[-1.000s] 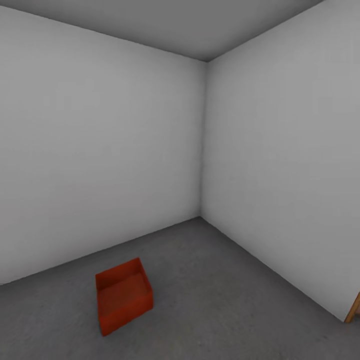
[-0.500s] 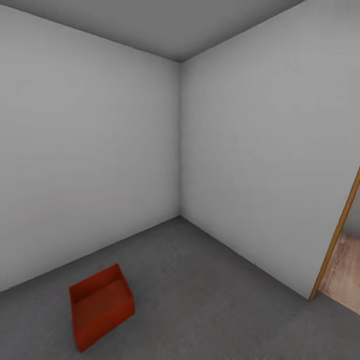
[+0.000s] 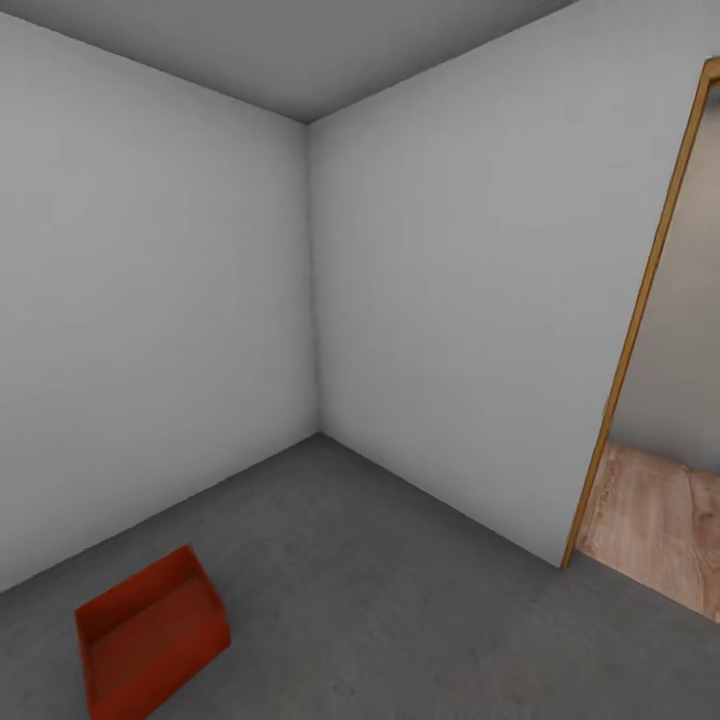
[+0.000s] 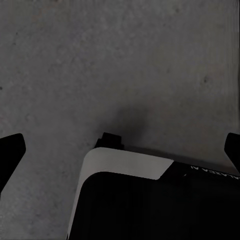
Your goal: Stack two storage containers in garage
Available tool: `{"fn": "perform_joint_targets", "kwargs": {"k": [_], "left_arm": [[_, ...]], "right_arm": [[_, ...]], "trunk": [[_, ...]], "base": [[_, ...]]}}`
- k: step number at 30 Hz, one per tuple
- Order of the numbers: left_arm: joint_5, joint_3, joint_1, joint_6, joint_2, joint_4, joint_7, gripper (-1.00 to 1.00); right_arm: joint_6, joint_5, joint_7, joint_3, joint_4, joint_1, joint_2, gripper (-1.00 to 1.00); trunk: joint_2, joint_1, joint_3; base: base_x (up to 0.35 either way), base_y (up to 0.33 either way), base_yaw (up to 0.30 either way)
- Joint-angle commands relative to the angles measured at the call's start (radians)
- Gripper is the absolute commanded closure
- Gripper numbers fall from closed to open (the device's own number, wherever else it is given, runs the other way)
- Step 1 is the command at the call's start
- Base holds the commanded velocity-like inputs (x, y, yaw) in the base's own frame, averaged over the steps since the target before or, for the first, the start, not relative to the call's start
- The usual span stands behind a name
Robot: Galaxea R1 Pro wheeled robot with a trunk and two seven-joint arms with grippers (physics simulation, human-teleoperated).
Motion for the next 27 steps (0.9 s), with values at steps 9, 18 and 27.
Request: {"fn": "perform_joint_targets", "kwargs": {"k": [9,18,27], "left_arm": [[0.005,0.002,0.000,-0.001,-0.006,0.001,0.001,-1.00],[0.004,0.002,0.000,-0.001,-0.010,0.001,0.001,-1.00],[0.002,0.002,0.000,-0.002,-0.012,0.000,0.001,-1.00]], "right_arm": [[-0.005,-0.011,0.001,0.006,0.003,-0.001,-0.001,-1.00],[-0.005,-0.011,0.001,0.006,0.003,-0.001,-0.001,-1.00],[-0.005,-0.011,0.001,0.006,0.003,-0.001,-0.002,-1.00]], "trunk": [[-0.001,0.000,-0.001],[-0.001,0.000,-0.001],[-0.001,0.000,-0.001]], "base": [[0.000,0.000,-0.300],[0.000,0.000,-0.300],[0.000,0.000,-0.300]]}}
